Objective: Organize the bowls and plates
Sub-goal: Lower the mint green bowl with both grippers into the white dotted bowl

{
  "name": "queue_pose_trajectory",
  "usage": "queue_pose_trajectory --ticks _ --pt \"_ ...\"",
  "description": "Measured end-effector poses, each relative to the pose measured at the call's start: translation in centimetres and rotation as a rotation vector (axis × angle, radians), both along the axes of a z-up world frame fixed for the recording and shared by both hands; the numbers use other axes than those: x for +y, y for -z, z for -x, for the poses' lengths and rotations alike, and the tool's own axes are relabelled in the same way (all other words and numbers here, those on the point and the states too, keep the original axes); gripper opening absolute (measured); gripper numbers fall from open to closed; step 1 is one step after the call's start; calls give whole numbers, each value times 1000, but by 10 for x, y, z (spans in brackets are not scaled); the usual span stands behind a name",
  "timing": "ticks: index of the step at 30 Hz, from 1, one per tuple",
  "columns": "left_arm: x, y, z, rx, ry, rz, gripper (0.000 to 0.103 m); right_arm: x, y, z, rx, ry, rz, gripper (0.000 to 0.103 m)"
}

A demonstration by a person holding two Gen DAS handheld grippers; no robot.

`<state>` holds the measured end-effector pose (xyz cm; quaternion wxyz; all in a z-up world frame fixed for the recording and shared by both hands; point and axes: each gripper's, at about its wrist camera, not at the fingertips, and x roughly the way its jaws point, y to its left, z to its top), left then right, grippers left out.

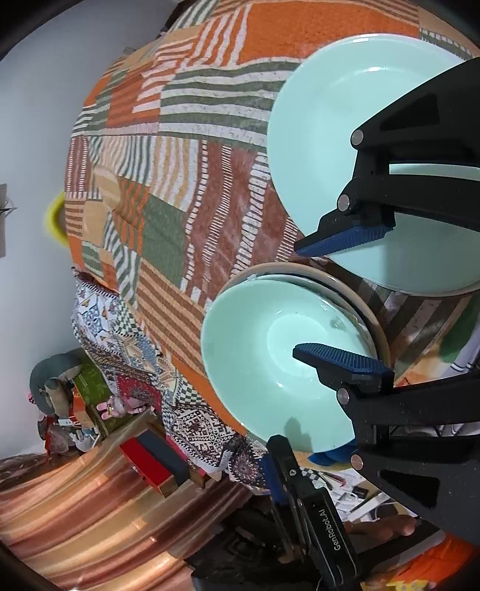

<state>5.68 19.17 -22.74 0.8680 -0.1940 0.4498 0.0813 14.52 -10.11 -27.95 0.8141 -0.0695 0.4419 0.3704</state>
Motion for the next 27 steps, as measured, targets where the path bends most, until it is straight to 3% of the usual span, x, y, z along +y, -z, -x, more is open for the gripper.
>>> queue_pose_trajectory --ticks 3,18,23,27 --pt "3 7 0 8 -3 19 53 3 5 -2 19 -1 7 45" --pt "1 27 -20 42 38 100 53 13 15 -11 52 -5 21 50" --pt "10 36 -21 43 24 177 52 18 19 -17 69 -12 28 50" --pt "11 38 -19 31 41 214 42 22 22 -18 74 -25 40 50"
